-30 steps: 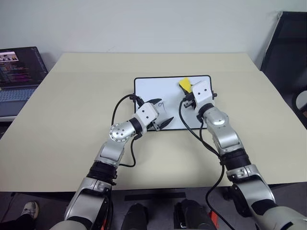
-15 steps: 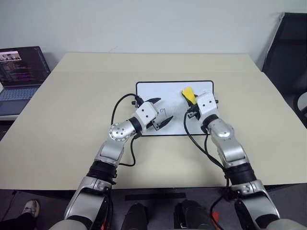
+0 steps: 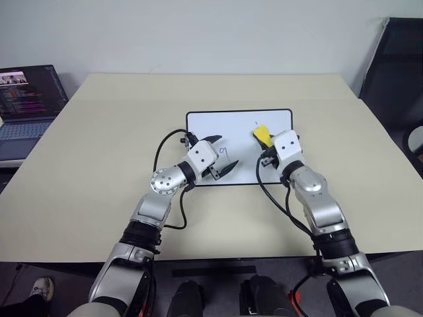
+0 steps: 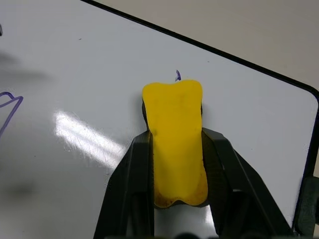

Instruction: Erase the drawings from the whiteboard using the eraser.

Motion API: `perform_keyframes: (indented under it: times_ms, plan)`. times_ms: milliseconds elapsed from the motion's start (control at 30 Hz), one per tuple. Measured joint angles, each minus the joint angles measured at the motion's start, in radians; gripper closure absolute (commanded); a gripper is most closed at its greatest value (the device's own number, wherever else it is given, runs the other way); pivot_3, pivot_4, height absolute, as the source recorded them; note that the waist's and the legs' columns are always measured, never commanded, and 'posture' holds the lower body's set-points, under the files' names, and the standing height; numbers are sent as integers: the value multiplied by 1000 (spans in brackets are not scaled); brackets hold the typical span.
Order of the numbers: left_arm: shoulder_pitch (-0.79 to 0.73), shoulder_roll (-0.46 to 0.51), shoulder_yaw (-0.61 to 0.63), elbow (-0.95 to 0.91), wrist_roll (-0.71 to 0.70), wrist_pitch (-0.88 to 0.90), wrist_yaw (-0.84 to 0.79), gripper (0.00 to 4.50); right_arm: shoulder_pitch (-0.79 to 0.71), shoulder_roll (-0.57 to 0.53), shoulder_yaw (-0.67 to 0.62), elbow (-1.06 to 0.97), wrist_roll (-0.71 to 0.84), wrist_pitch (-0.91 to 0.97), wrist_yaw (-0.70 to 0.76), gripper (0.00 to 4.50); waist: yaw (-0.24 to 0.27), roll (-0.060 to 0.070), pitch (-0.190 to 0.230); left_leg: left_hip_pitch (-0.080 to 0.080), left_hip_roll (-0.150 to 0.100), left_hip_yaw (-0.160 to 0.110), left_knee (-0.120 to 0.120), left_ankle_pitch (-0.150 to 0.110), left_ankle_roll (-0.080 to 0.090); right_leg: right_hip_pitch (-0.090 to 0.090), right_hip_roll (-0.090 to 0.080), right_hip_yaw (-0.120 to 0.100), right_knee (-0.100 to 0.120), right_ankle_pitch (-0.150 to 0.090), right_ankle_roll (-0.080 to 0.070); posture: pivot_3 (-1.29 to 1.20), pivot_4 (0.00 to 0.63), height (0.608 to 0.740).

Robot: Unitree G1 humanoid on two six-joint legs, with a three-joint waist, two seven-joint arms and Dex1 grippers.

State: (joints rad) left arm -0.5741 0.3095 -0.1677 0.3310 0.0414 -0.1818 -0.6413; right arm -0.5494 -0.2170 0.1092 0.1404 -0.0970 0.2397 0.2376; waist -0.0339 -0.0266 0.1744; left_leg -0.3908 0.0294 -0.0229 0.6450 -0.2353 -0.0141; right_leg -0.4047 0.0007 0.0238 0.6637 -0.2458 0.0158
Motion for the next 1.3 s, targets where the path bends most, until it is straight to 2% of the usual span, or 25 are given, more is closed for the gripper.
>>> perform_keyframes:
  times_ms: [233,467,600,900,1300]
  plan:
    - [-15,1,0,27,0,-3,-1,0,-192,10,-2,225,-1,-81,-5,3510,-1,0,0,-1,0,0,-1,0,1,-1,1,0,-1,0,0,0,150,740]
    - [-18,5,0,29,0,-4,0,0,-246,21,-7,314,0,-141,-1,3510,0,0,0,-3,0,0,-2,0,1,-2,0,0,-2,0,0,0,150,740]
    - [-18,5,1,29,0,-4,4,0,-194,23,-8,260,1,-137,1,3510,1,0,0,-3,0,0,-2,0,1,-2,0,-1,-1,0,0,0,150,740]
    - [-22,16,9,35,0,-5,18,0,62,20,2,-29,1,-25,24,3510,3,0,0,-2,0,-1,-1,0,1,-1,0,-1,-1,0,0,0,150,740]
    - [-42,16,9,61,0,-13,7,0,89,20,-12,-101,34,51,27,3510,4,0,0,-3,0,-1,-1,0,1,-1,0,-1,-2,0,0,0,150,740]
